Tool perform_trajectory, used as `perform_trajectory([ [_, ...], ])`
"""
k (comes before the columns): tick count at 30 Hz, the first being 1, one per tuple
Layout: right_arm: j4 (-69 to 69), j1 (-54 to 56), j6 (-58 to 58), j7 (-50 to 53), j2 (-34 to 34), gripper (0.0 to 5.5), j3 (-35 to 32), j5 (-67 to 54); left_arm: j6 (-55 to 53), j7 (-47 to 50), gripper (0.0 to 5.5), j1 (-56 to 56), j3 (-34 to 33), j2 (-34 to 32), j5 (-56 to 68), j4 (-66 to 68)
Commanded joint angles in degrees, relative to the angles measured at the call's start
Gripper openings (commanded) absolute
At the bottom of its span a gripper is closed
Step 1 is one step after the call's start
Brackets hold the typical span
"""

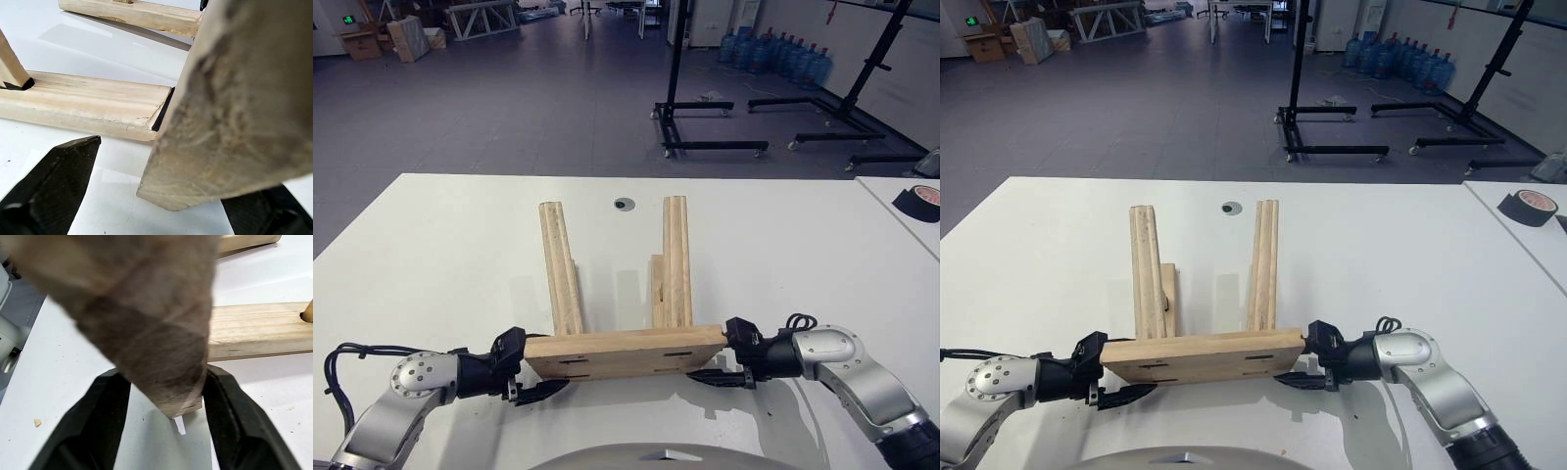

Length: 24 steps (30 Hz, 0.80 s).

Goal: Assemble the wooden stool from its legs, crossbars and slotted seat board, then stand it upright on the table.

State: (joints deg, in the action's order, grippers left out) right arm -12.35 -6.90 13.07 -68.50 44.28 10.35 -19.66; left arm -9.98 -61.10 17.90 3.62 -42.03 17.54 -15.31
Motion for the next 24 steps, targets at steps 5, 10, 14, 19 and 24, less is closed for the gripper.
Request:
perform_trajectory([
  [5, 1.8, 3.1, -1.2, -1.2, -0.3, 1.53, 0.9, 1.1, -0.8, 0.5, 3.90, -0.2, -1.3, -0.1, 1.7, -0.9],
  [10, 3.3, 4.2, -1.7, -1.8, -0.2, 1.49, 1.1, 1.7, 0.0, 0.2, 3.90, -0.9, -1.3, -0.4, 2.1, 0.0],
  [14, 2.5, 4.1, -1.4, -2.5, 0.3, 1.49, 0.5, 1.0, 1.8, -1.3, 3.73, -1.7, -1.2, 0.0, 3.1, 0.7],
  [19, 3.4, 4.9, -1.5, -4.8, 1.4, 1.48, 0.8, 1.1, 3.9, -1.6, 2.92, -1.1, -0.1, -0.8, 0.8, 1.4],
  [24, 3.0, 5.1, -1.3, -4.9, 1.3, 1.48, 1.3, 1.4, 4.3, -1.1, 1.81, -1.9, 2.1, -2.5, -4.6, 4.3],
])
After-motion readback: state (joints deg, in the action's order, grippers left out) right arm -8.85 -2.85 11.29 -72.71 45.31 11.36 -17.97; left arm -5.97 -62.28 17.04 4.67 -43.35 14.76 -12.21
